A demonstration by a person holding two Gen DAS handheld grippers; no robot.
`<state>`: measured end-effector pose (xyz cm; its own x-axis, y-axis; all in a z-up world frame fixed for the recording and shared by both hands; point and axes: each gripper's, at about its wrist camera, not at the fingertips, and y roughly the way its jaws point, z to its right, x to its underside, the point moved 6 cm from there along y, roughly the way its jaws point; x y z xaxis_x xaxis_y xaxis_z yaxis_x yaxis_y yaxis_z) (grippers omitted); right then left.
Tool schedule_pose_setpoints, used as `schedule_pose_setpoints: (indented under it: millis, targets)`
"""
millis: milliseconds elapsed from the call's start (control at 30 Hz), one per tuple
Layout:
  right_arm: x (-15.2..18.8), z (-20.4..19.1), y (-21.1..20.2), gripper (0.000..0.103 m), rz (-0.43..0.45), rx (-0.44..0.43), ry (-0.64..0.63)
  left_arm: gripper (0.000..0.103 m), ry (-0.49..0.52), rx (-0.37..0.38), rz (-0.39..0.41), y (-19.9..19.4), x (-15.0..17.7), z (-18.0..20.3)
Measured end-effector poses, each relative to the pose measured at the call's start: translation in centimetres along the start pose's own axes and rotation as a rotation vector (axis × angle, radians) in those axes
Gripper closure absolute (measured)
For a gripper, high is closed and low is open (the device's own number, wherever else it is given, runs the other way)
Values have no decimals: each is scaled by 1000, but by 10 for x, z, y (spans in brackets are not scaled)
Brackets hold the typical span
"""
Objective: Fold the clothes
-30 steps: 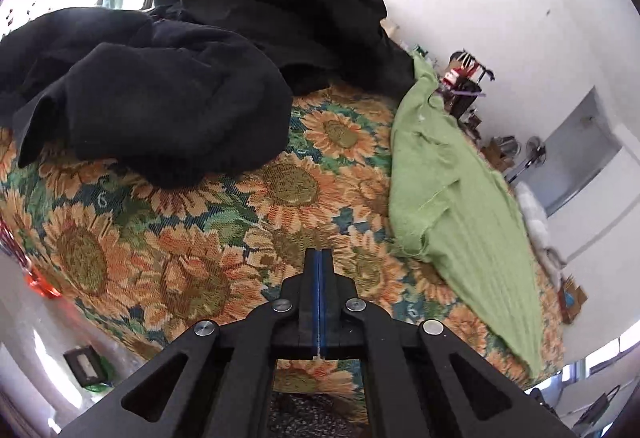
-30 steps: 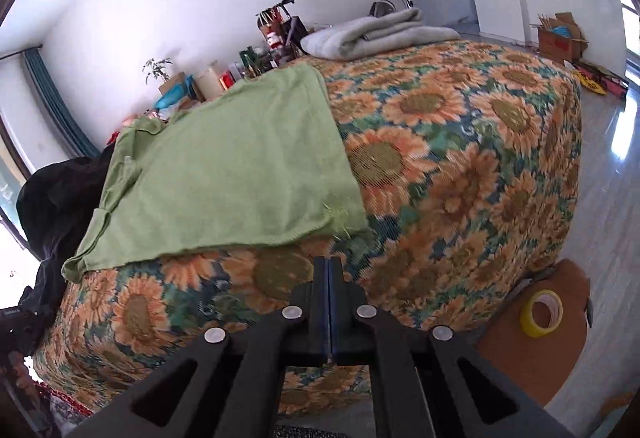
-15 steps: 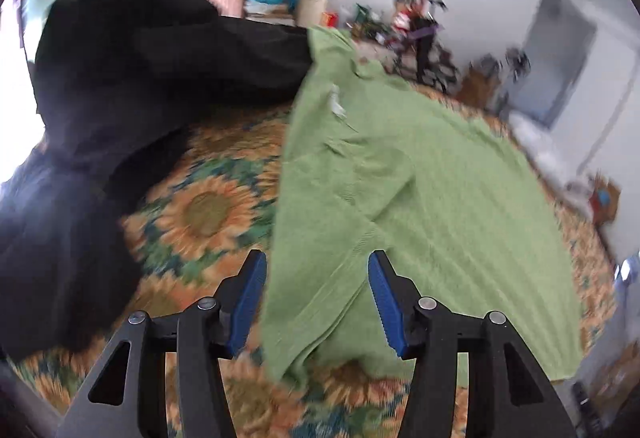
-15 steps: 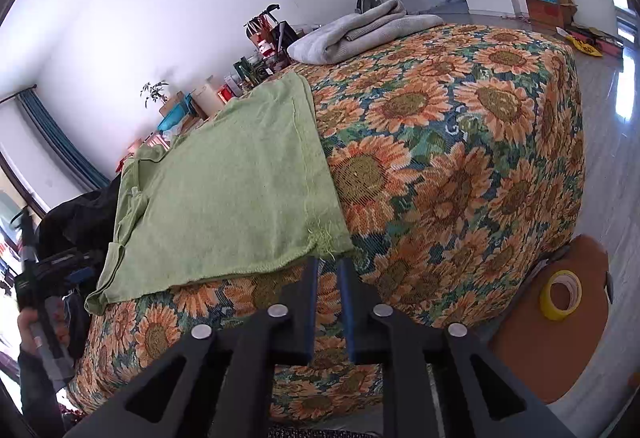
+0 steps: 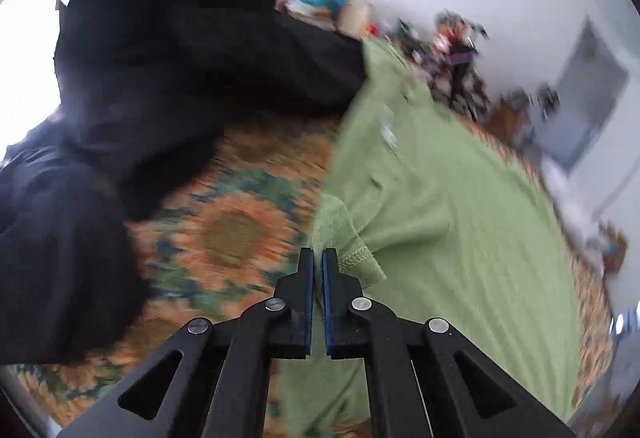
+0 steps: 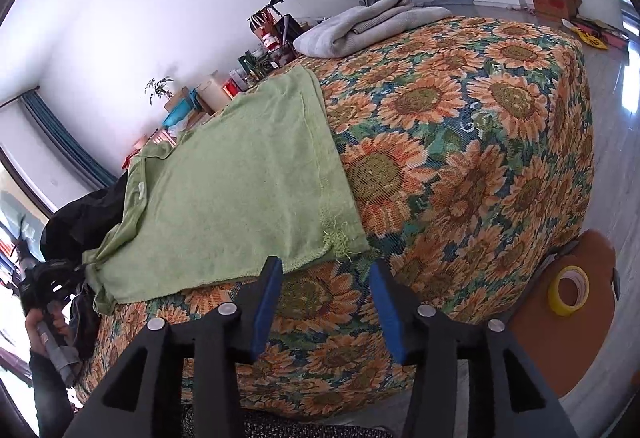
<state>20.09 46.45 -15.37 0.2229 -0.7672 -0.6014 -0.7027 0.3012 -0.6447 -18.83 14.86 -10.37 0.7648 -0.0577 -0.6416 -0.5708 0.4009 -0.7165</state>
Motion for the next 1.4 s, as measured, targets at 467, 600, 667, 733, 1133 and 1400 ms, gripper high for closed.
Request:
schedule_pose_setpoints:
  millis: [467,600,667,733,1133,1400]
  targets:
    - [-6,2,14,50,-26,-51,162,70,-378,-82,15,-46,18,-137]
    - [-8,15,16,49,-33,-47,212,48,-200,21,12,-39,7,-95]
    - [-9,20,19,49,-37,-60,241,48,-86,26,3,-31,0,-70]
    - [-10,23,22,49,-40,-70,263,48,19,22,-8,-17,-8,-49]
    - [-10,5,26,49,-26,-7,161,51,434,22,-191,88,-35,29]
    - [-22,-15,14,49,21,1,82,96,257,121,-14,48,-53,20]
